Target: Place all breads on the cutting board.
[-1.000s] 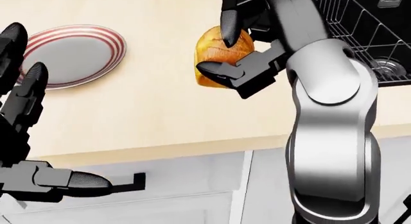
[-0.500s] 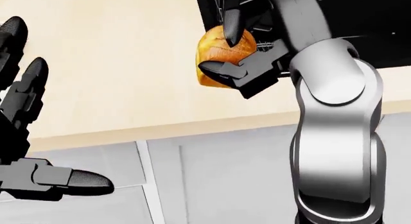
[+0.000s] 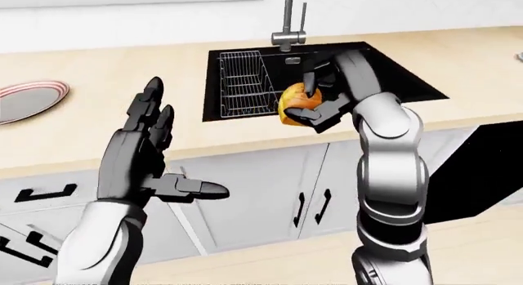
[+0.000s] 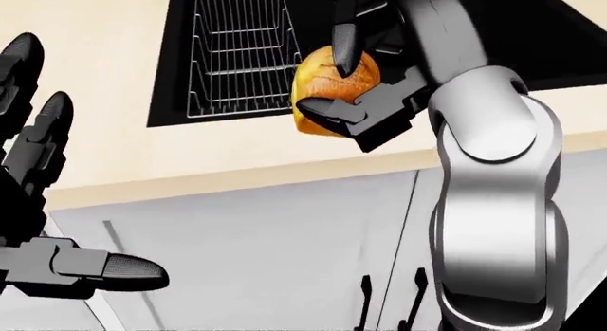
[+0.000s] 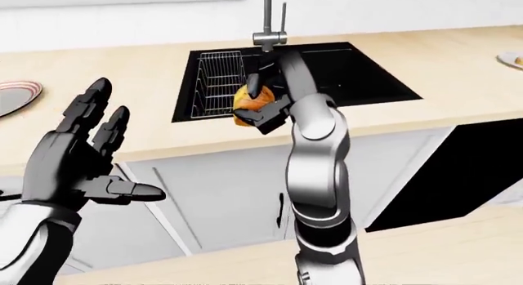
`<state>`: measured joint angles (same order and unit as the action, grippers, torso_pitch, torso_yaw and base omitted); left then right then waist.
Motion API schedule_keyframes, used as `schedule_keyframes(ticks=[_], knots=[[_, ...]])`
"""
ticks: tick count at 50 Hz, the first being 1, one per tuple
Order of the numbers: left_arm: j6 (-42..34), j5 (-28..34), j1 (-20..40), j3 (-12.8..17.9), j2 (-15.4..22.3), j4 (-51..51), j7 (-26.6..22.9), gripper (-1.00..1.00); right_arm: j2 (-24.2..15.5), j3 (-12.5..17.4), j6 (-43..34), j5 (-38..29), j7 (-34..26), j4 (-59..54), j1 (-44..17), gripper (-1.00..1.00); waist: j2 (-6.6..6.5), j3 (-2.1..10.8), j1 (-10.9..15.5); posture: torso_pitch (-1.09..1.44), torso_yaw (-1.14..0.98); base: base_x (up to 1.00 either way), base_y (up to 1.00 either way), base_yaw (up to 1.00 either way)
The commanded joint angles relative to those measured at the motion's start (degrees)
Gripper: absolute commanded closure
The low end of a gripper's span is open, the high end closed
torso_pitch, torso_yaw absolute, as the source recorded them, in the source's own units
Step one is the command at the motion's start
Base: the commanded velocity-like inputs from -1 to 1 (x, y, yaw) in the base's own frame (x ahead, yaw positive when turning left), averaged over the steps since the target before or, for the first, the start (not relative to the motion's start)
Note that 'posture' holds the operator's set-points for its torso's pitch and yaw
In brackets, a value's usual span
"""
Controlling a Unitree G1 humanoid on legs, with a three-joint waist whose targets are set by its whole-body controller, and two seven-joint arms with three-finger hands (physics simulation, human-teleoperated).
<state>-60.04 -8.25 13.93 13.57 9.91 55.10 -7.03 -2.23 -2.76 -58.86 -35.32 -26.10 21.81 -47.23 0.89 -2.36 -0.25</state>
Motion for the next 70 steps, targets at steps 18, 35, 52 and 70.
schedule_keyframes(ticks=[18,35,52,70], knots=[[2.27,0.75,1.16,1.08,0.53,1.73,0.48,-1.0,0.25,-0.73,3.21,1.07,0.5,2.59,-2.13,1.0,-3.72,0.98,1.23,0.0,0.0,0.0,-0.65,0.0],[0.63,0.5,2.26,1.06,0.9,2.57,0.83,-1.0,-0.16,-0.54,3.03,1.16,0.24,2.9,-2.31,1.0,-4.56,0.38,1.45,0.0,0.0,0.0,-0.81,0.0],[1.2,0.54,1.65,1.22,0.7,2.44,0.61,-1.0,0.1,-0.76,3.37,1.2,0.46,2.74,-2.01,1.0,-1.81,0.02,0.66,0.0,0.0,0.0,-0.81,0.0],[1.62,0.72,1.48,0.93,0.57,2.25,0.59,-1.0,0.22,-0.63,4.2,1.51,0.8,2.47,-1.44,1.0,1.15,0.99,0.19,0.0,0.0,0.0,-0.81,0.0]])
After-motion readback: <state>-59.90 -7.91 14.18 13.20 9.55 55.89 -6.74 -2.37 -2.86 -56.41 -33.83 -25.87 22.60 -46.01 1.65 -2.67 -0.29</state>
